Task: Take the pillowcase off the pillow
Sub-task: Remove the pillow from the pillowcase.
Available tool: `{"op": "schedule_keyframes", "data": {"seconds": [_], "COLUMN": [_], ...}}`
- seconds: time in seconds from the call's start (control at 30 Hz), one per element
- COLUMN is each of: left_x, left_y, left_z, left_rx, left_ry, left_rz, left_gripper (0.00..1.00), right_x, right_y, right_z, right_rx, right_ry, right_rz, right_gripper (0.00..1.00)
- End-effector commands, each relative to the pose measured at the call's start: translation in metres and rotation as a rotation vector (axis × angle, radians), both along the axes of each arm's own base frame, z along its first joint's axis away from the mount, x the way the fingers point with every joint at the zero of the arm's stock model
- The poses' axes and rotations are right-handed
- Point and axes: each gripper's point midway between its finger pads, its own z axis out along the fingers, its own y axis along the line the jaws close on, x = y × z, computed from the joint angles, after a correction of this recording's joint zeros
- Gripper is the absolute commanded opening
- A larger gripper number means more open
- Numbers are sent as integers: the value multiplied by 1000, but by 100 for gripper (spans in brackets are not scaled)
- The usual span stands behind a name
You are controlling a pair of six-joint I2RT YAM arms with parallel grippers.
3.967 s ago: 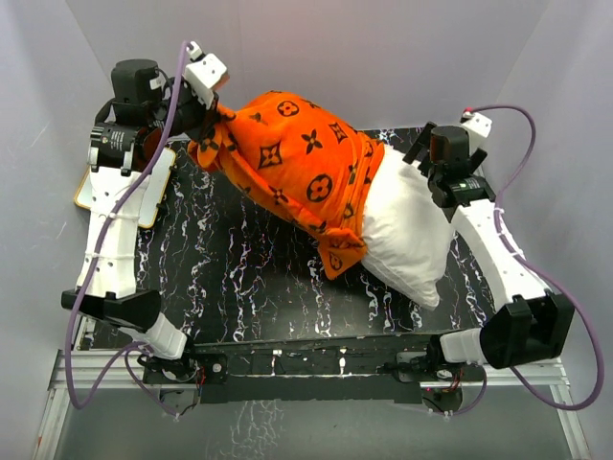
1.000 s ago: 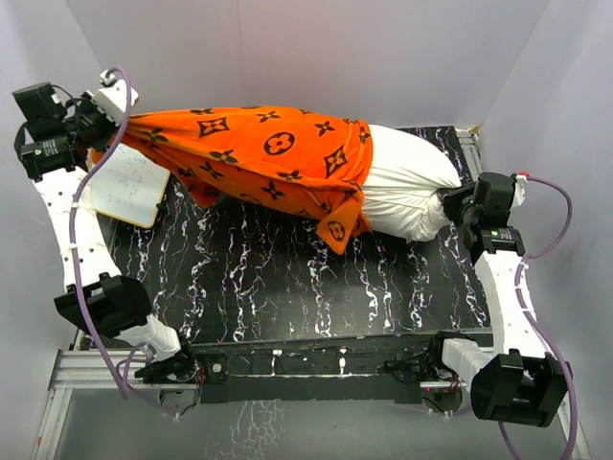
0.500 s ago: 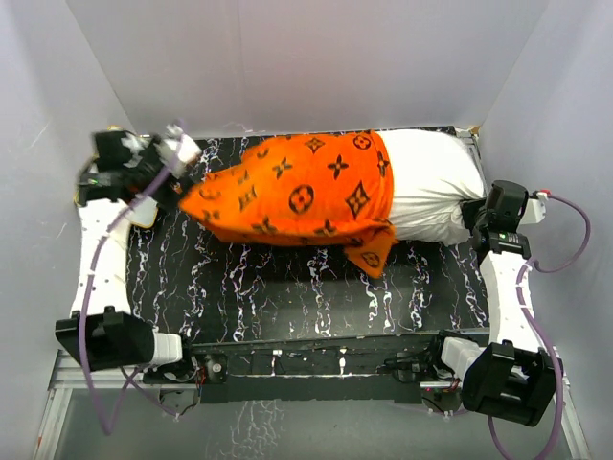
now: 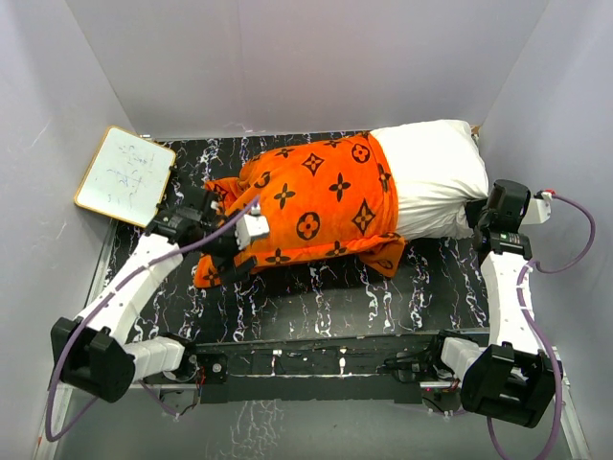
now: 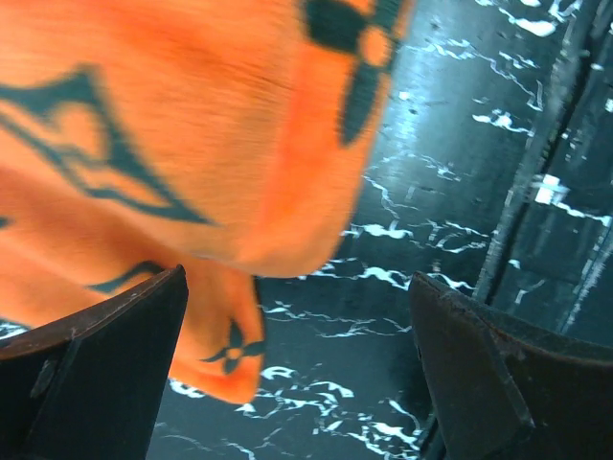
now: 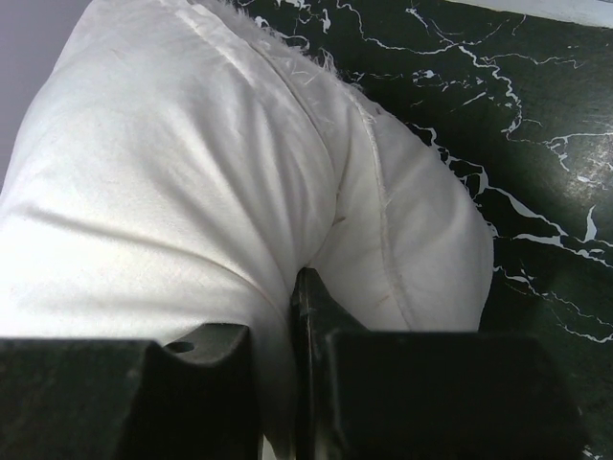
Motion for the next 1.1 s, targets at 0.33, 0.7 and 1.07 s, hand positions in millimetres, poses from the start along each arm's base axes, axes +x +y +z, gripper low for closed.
{"op": "schedule_keyframes", "data": {"seconds": [0.33, 0.7, 1.07], "left_x": [46, 40, 71], "left_y": [-9, 18, -4], "left_z": [-39, -38, 41], "left_rx": [139, 175, -45], "left_ry": [-241, -342, -398], "left_rz": [102, 110, 285], "left_gripper": [97, 0, 0], "right_x": [12, 23, 15], "right_y": [-9, -10, -15], "right_z": [89, 99, 86], "right_rx": [-79, -58, -70], "right_ry": [-255, -284, -265], "right_rz": [-34, -33, -71], "right_gripper": [8, 8, 8]}}
